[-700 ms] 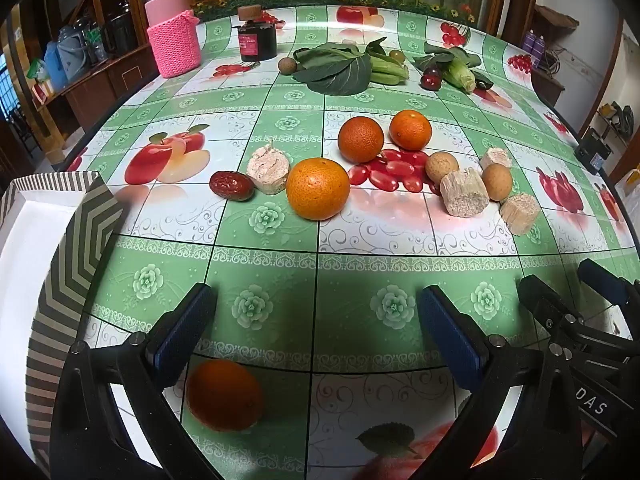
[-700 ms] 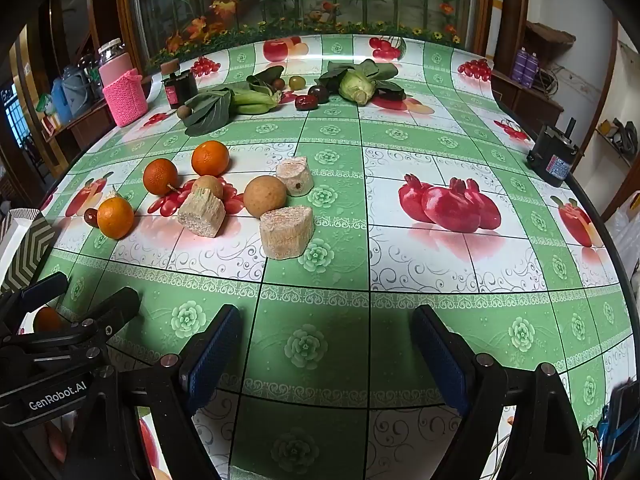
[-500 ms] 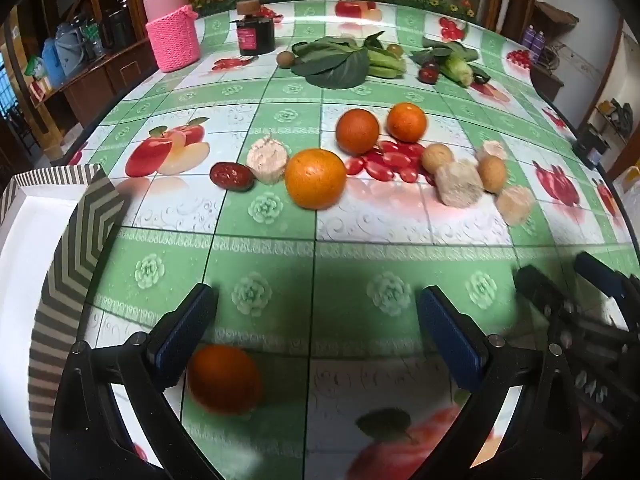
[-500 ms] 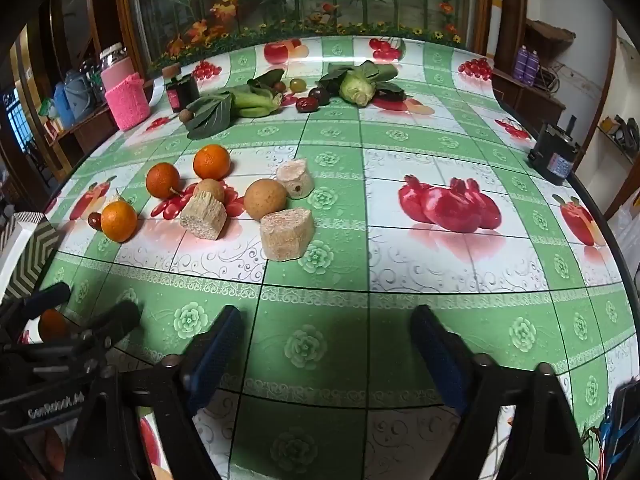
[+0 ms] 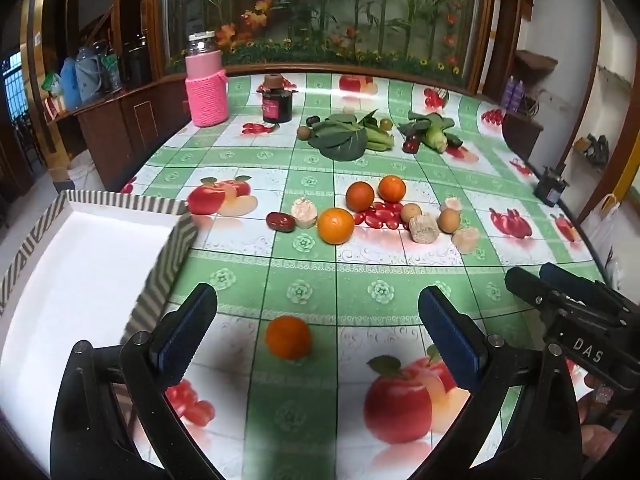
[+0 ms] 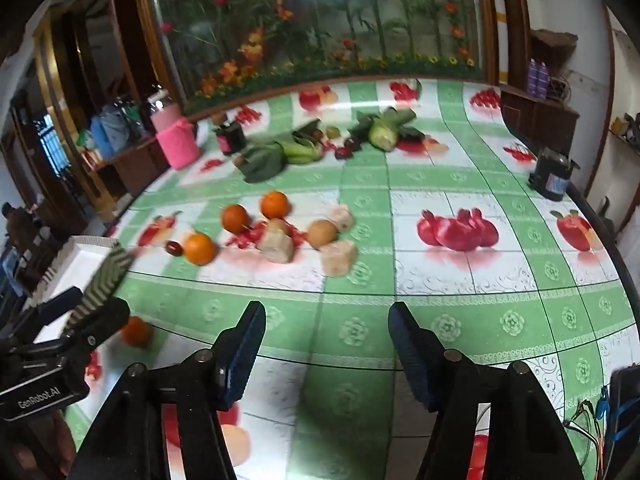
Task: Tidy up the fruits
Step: 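Move both tools toward the fruit cluster on the table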
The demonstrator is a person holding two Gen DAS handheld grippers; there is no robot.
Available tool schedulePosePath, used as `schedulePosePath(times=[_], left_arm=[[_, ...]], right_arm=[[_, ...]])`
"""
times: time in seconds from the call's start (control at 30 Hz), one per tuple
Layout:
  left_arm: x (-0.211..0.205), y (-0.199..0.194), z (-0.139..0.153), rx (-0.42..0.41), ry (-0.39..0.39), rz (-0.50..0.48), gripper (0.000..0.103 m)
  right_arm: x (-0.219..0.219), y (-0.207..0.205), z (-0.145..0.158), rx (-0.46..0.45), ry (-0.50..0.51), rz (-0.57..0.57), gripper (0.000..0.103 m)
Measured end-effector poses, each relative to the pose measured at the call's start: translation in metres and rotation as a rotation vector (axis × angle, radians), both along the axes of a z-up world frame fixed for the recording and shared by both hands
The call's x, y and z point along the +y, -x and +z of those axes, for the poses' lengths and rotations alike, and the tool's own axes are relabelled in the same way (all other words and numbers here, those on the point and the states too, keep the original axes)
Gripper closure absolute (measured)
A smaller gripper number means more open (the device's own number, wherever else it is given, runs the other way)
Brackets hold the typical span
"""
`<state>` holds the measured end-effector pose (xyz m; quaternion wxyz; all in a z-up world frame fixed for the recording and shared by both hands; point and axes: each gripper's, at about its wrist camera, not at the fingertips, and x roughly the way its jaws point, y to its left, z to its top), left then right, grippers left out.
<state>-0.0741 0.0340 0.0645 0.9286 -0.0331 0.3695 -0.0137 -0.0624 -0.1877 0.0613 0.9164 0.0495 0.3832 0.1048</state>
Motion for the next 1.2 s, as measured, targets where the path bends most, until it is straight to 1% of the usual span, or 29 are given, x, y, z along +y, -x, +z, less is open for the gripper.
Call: schedulePosePath(times=[0.23, 0.33, 0.4, 0.53, 0.67, 0.93, 1.2], left_arm=[[0.01, 0.011, 0.007, -0.029, -0.02, 0.035, 0.001], [0.012, 0.012, 0.009, -0.029, -0.015, 0.039, 0.001], [0.012, 0.013, 0.009, -0.036, -0.028, 0.045, 0.001], [0.012, 0.014, 0.01, -0.043, -0.029, 0.044, 0.001], [0.012, 0.014, 0.011, -0.052, -0.025, 0.041, 0.001], [0.011, 0.014, 0.011, -0.057, -0.036, 0.046, 0.001], [0.005, -0.006, 0.01, -0.035, -0.048, 0.025, 0.001]], right_arm=[[0.013, 0.012, 0.011, -0.037, 0.027, 0.047, 0.04], [0.018, 0.015, 0.013, -0.043, 0.022, 0.068, 0.04], [0.021, 0.017, 0.015, -0.053, 0.024, 0.079, 0.04], [0.028, 0.019, 0.02, -0.072, 0.046, 0.091, 0.04], [0.032, 0.018, 0.02, -0.074, 0.074, 0.093, 0.04], [0.032, 0.014, 0.017, -0.069, 0.083, 0.096, 0.04], [0.027, 0.004, 0.015, -0.06, 0.093, 0.091, 0.04]])
